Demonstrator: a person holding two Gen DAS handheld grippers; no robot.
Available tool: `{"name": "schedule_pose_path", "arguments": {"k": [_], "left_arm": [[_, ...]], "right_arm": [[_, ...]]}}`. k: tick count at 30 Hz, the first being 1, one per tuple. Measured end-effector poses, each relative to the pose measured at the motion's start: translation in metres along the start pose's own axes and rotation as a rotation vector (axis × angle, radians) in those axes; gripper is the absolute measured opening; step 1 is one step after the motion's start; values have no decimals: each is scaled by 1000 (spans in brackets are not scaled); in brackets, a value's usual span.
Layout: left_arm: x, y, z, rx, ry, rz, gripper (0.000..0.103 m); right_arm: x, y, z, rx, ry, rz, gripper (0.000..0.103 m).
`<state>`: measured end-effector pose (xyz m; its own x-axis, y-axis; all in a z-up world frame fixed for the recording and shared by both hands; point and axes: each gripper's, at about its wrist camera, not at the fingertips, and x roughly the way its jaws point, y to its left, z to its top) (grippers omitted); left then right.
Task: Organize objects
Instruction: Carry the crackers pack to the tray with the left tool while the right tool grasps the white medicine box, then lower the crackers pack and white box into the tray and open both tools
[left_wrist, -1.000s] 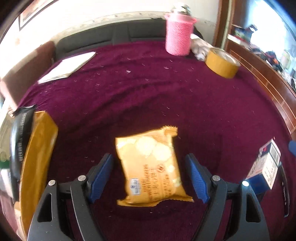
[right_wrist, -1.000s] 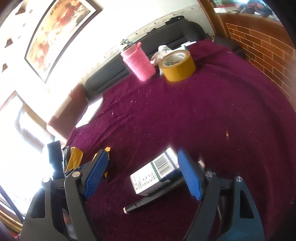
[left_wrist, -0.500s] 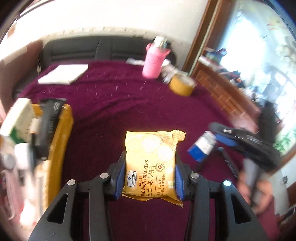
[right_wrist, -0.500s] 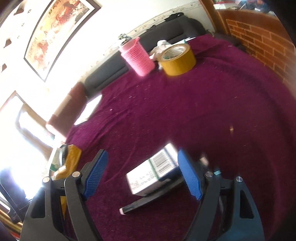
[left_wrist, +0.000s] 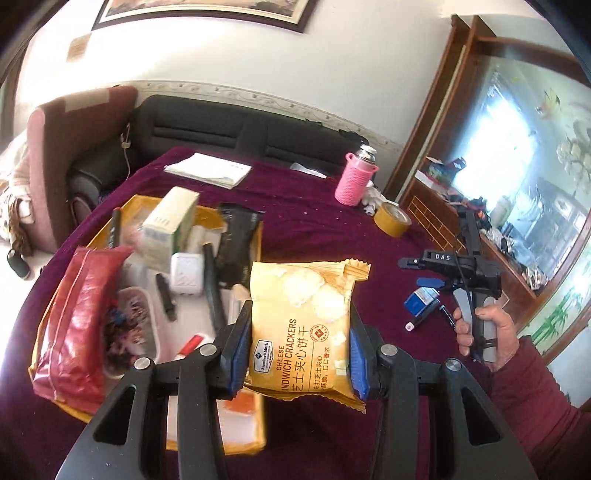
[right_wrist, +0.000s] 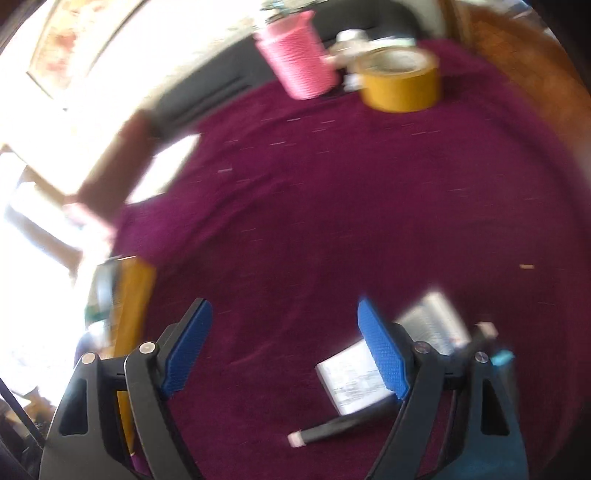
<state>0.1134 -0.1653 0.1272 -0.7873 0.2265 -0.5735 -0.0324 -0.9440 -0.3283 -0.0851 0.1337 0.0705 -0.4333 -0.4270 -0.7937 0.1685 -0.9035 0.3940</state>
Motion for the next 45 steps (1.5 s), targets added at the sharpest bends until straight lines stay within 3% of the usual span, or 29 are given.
{"name": "schedule_pose_path", "arguments": {"k": [5, 8, 11, 14, 16, 17, 19, 23, 25, 27, 33, 42, 44, 45], "left_arm": [[-4, 31, -7, -49, 8, -18, 39], [-6, 43, -10, -67, 5, -41, 39], [-2, 51, -11, -82, 7, -66, 39], [2, 57, -12, -89, 8, -79, 39], [0, 59, -13, -91, 6, -84, 39], [-1, 61, -14, -92, 3, -83, 39], [-4, 66, -14, -98, -5, -76, 39], [-7, 77, -16, -118, -8, -64, 39], [-10, 80, -18, -113, -13, -54, 39], [-11, 83, -18, -109, -15, -47, 39], [-1, 83, -18, -114, 1, -76, 39], [-14, 93, -22, -138, -20, -47, 39], [-17, 100, -22, -144, -22, -38, 39], [-17, 103, -23, -149, -21, -32, 39]], "right_arm": [[-17, 0, -11, 28, -24, -123, 80], [-44, -3, -18, 51, -80, -112, 81], [-56, -8, -19, 80, -53, -148, 80], [-48, -16, -16, 117, -2, -179, 75], [-35, -19, -12, 130, 37, -230, 60], [-28, -21, -10, 138, 58, -238, 60], [-24, -13, -4, 115, 36, -283, 54], [-8, 6, 8, 60, 63, -353, 53], [-11, 11, 7, 46, 57, -348, 53], [-20, 6, 2, 62, 51, -412, 53], [-30, -16, -11, 165, 95, -362, 55], [23, -15, 8, 174, 157, -402, 53], [21, -13, 3, 164, 131, -418, 46], [19, -13, -1, 151, 123, -429, 34]]}}
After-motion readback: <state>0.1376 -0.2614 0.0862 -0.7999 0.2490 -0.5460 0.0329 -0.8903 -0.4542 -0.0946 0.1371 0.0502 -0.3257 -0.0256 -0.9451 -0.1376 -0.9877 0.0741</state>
